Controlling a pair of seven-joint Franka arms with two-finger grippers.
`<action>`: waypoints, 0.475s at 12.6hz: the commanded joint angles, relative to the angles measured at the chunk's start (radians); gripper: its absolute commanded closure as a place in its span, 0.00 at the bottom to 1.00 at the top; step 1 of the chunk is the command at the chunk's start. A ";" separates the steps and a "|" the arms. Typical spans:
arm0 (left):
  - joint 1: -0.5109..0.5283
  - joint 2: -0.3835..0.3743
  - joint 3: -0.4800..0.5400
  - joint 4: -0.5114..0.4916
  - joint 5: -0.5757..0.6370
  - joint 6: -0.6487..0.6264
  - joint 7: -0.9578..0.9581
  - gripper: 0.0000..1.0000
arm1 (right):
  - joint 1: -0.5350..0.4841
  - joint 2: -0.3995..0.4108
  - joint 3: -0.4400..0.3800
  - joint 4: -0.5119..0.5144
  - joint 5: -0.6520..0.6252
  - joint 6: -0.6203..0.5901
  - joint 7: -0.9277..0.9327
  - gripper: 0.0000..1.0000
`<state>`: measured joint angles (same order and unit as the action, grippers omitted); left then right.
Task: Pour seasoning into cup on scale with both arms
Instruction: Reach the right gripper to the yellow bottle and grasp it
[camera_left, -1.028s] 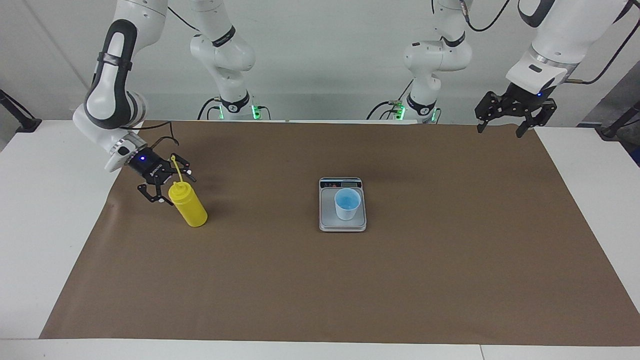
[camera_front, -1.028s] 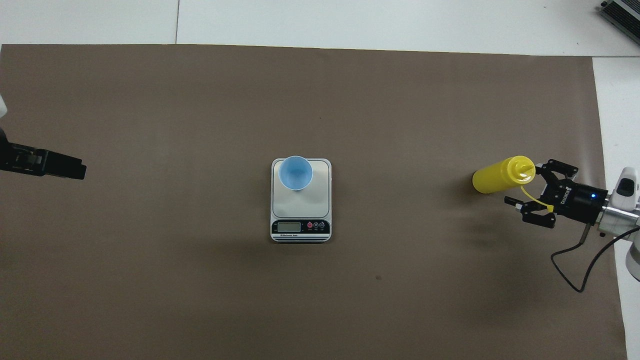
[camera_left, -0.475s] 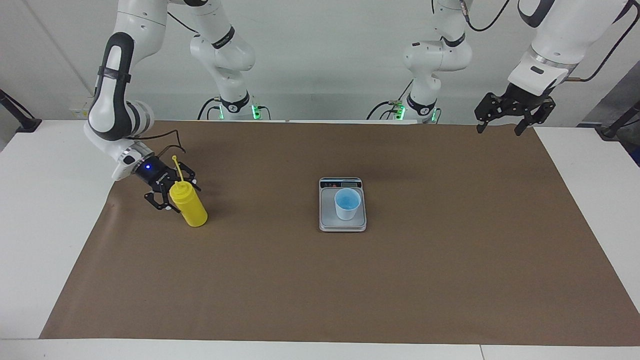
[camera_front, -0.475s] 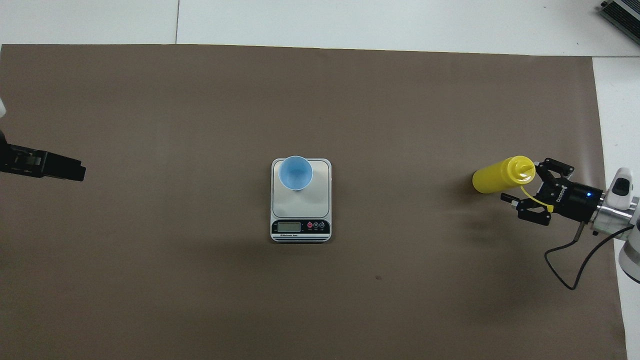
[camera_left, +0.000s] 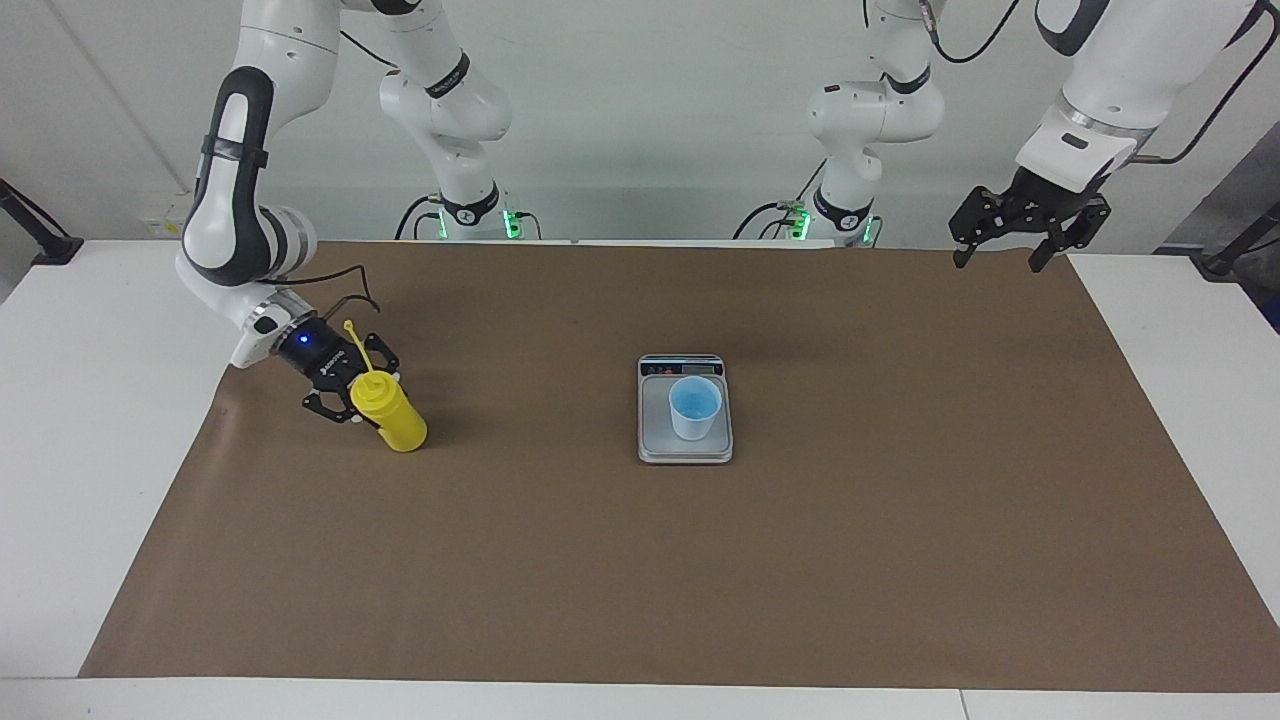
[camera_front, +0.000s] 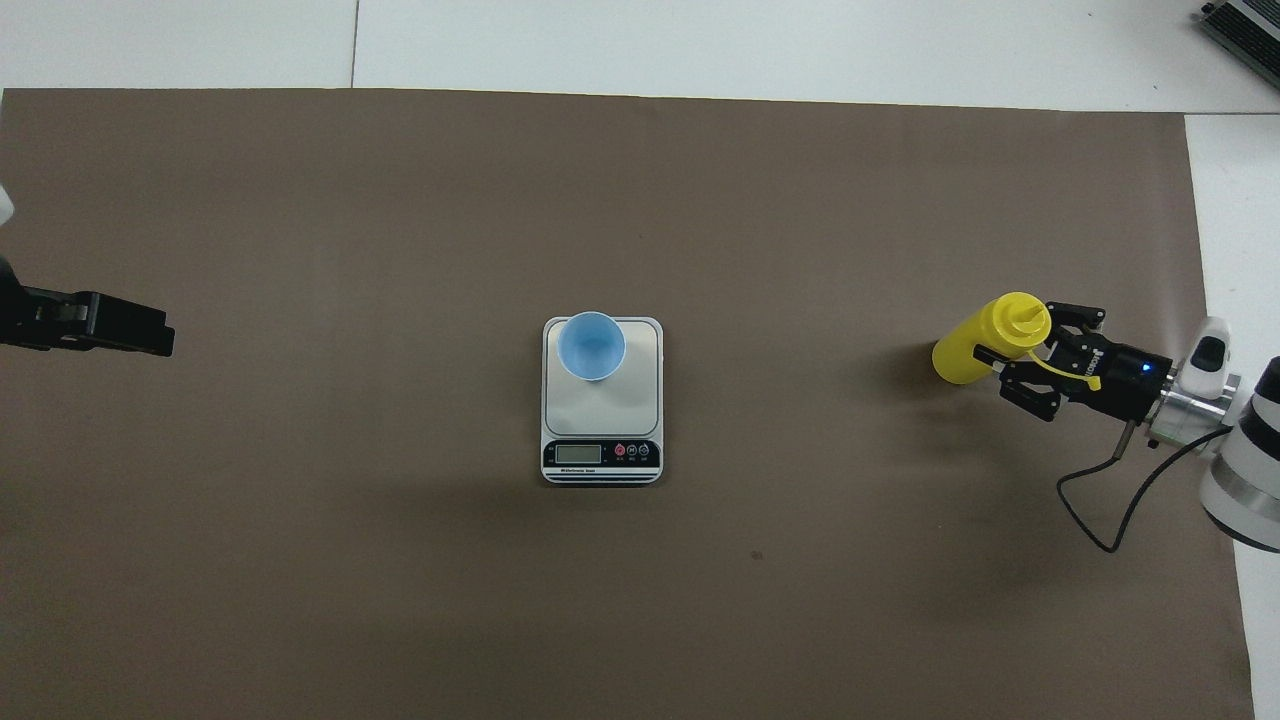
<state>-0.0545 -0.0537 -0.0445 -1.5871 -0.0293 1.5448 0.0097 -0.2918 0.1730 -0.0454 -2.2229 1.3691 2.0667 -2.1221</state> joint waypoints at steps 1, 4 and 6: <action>0.012 -0.018 -0.006 -0.025 -0.017 0.029 -0.025 0.00 | -0.001 -0.001 0.007 0.043 -0.025 -0.005 0.060 1.00; 0.012 -0.018 -0.006 -0.028 -0.018 0.043 -0.050 0.00 | 0.028 -0.038 0.015 0.109 -0.197 0.003 0.213 1.00; 0.013 -0.018 -0.006 -0.033 -0.018 0.055 -0.054 0.00 | 0.085 -0.073 0.012 0.137 -0.287 0.007 0.325 1.00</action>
<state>-0.0545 -0.0537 -0.0444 -1.5894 -0.0296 1.5679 -0.0296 -0.2421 0.1455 -0.0404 -2.1076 1.1532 2.0664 -1.9005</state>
